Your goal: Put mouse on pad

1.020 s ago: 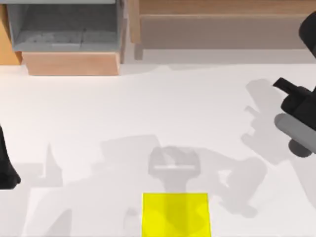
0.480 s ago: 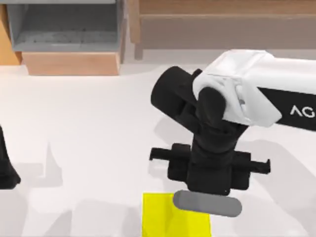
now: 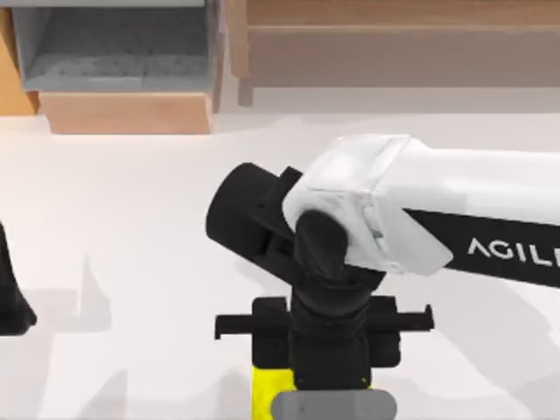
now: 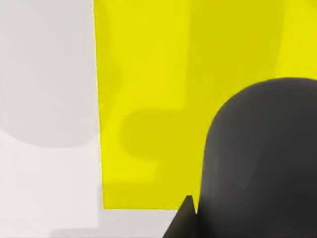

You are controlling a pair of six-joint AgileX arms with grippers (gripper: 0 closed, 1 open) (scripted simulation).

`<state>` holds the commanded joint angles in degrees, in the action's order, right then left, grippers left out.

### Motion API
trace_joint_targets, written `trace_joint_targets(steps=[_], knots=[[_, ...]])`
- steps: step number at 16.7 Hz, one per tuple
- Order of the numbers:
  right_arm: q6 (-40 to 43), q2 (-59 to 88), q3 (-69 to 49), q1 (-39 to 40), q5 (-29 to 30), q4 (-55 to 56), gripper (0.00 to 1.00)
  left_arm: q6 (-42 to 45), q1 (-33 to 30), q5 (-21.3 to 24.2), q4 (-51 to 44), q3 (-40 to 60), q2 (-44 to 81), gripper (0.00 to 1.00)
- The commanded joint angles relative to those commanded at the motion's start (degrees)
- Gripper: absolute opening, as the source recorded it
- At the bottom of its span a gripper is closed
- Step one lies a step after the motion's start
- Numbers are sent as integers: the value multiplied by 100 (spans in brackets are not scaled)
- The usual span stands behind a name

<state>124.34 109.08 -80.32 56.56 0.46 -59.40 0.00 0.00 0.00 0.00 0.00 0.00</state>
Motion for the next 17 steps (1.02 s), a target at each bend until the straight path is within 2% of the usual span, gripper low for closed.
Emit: trace_joint_targets(steps=[5, 13, 17], knots=[[-47, -32, 17, 18, 18, 14, 0, 0, 0, 0, 0, 0, 0, 100], [-430, 18, 177, 620, 15, 466, 0, 0, 0, 0, 0, 0, 0, 100], [-385, 111, 355, 514, -106, 736, 0, 0, 0, 0, 0, 0, 0, 100]])
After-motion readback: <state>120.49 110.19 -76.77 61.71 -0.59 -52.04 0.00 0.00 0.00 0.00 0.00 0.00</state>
